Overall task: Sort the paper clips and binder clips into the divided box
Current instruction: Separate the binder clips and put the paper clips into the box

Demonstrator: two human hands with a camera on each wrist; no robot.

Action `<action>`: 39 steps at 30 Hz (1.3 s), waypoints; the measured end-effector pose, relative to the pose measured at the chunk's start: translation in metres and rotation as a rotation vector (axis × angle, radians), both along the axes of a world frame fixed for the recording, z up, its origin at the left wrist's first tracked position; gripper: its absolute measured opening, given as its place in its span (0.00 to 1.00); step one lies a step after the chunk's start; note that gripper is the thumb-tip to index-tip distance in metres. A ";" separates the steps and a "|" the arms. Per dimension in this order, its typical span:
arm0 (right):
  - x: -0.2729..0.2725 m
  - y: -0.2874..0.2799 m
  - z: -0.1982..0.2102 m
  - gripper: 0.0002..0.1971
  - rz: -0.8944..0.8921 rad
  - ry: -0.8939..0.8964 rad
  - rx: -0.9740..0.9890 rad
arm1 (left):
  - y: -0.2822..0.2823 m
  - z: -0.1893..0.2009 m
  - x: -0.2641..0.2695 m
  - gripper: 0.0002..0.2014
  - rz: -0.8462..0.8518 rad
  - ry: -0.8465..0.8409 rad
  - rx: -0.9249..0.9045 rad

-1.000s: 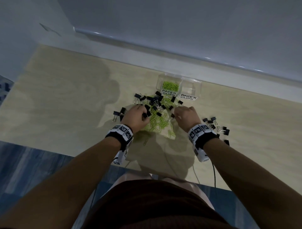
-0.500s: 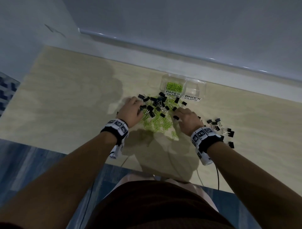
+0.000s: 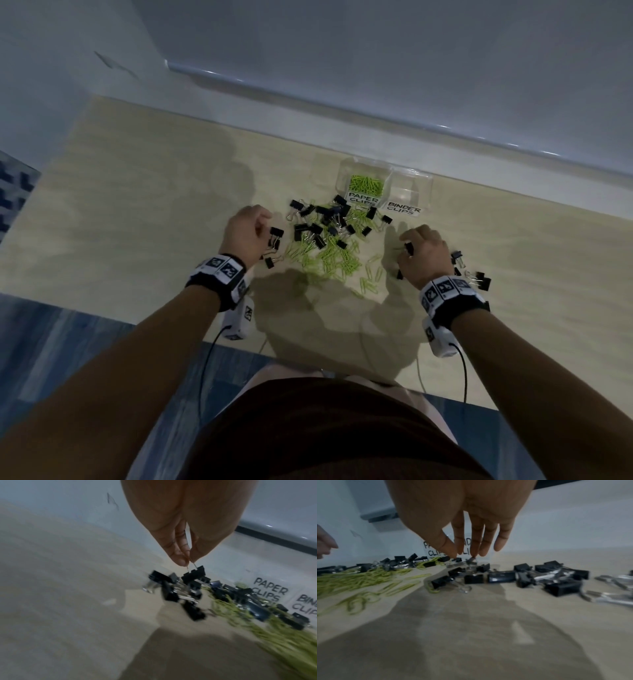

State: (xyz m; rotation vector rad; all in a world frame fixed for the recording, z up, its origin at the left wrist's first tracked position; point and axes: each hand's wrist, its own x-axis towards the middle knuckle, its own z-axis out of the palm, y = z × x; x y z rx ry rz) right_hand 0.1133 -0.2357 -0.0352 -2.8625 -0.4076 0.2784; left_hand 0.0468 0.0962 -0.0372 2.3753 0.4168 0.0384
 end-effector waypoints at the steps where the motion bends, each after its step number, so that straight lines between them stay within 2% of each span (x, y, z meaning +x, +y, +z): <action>1: -0.001 0.008 0.002 0.15 0.021 -0.004 -0.015 | 0.008 0.000 -0.001 0.10 -0.018 0.004 0.038; 4: -0.003 0.043 0.007 0.14 0.111 0.049 0.006 | 0.017 -0.002 0.001 0.13 -0.123 0.046 0.177; 7: -0.005 0.078 0.006 0.13 0.195 0.094 0.017 | 0.002 0.001 0.014 0.13 -0.234 0.059 0.203; 12: 0.000 0.106 -0.002 0.16 0.132 0.227 -0.071 | -0.035 -0.002 0.036 0.14 -0.386 0.181 0.181; 16: 0.002 0.108 -0.005 0.14 0.125 0.273 -0.068 | -0.046 -0.004 0.044 0.13 -0.385 0.240 0.204; 21: 0.001 0.099 0.000 0.12 0.072 0.211 0.093 | -0.041 -0.004 0.040 0.06 -0.329 0.174 0.111; 26: 0.000 0.064 0.010 0.10 -0.193 0.072 0.330 | -0.017 0.002 0.025 0.05 -0.215 0.006 0.120; 29: 0.003 0.032 0.008 0.10 -0.289 0.075 0.267 | 0.001 -0.005 0.015 0.05 -0.175 0.003 0.160; 32: -0.001 0.013 0.005 0.11 -0.204 0.090 0.045 | -0.003 -0.008 0.005 0.07 -0.237 0.017 0.237; 35: -0.012 0.016 0.007 0.14 -0.055 0.008 0.046 | -0.025 -0.007 -0.007 0.11 -0.354 0.056 0.188; 37: -0.019 0.026 0.009 0.20 0.046 0.107 0.116 | -0.042 -0.011 -0.016 0.20 -0.471 0.161 0.158; 39: -0.024 0.040 0.011 0.30 0.085 0.283 0.109 | -0.056 -0.020 -0.023 0.26 -0.582 0.242 0.220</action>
